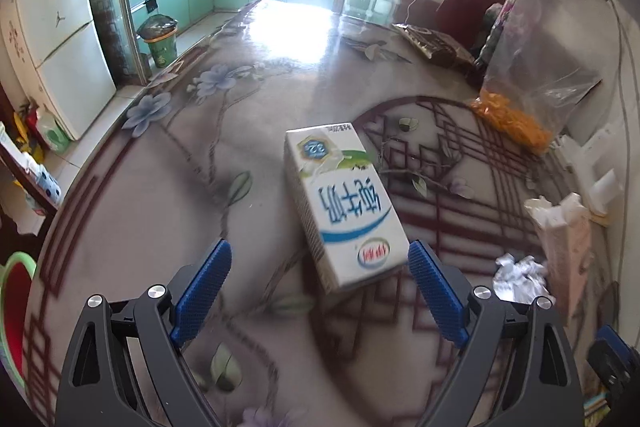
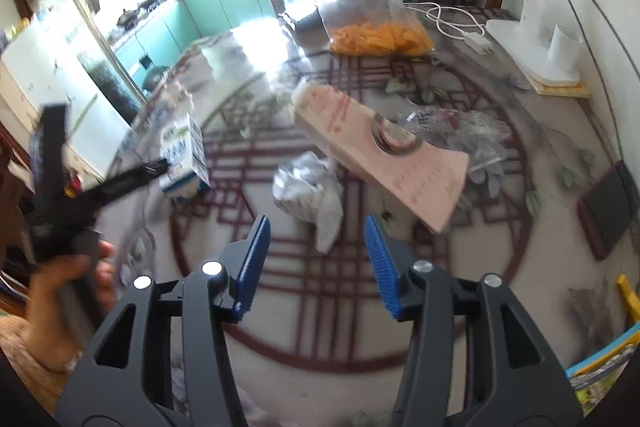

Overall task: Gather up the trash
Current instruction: 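Grasp the white milk carton with the left tool while the right tool grasps crumpled foil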

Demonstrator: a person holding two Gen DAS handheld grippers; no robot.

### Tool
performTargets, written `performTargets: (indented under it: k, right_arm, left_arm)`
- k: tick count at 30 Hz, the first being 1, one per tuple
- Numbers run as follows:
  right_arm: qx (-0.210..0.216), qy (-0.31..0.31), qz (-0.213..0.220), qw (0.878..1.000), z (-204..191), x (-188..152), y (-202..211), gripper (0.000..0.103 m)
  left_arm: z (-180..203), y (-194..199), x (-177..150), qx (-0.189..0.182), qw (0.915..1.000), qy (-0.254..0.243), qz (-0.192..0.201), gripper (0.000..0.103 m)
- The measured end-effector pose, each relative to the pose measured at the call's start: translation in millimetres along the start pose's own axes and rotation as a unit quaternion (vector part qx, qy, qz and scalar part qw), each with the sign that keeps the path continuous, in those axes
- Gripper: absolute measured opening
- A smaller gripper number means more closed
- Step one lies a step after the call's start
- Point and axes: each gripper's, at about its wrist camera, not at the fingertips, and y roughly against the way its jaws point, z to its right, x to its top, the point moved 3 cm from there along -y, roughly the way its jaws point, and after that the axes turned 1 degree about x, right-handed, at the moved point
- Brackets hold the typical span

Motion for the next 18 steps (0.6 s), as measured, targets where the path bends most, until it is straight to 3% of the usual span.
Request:
performTargets:
  k: [5,6,7,11,12,14,15,18]
  right_arm:
    - [0.024,-0.018,0.002,1.000,-6,12,-7,0.048]
    - [0.025,-0.017,0.005,1.000,-8,15,-8,0.049]
    - [0.024,-0.017,0.006,1.000,-8,17,-10,0.052]
    - [0.024,-0.028,-0.010,0.999,-6,19,-30,0.053]
    - [0.027,-0.032,-0.015,0.999,-5,19,-34,0.053]
    - [0.032,-0.042,-0.028,0.998,-3,17,-45,0.053]
    - [0.030,-0.044,-0.032,0.998,-3,17,-49,0.053]
    - [0.034,-0.058,-0.036,0.997,1,17,-59,0.053]
  left_arm:
    - [14,-20,15,0.027,0.9993,-0.025,0.001,0.088]
    - [17,-21,17,0.026,0.9993,-0.027,0.002,0.081]
    - [20,-22,18,0.018,0.9994,-0.029,-0.001,0.065]
    - [22,-32,19,0.014,0.9987,-0.041,-0.025,0.051]
    - [20,-35,18,0.016,0.9986,-0.039,-0.033,0.051]
    - [14,-40,16,0.019,0.9986,-0.031,-0.039,0.060]
    - [11,-44,14,0.019,0.9985,-0.029,-0.043,0.070]
    - [10,-47,12,0.020,0.9986,-0.031,-0.039,0.072]
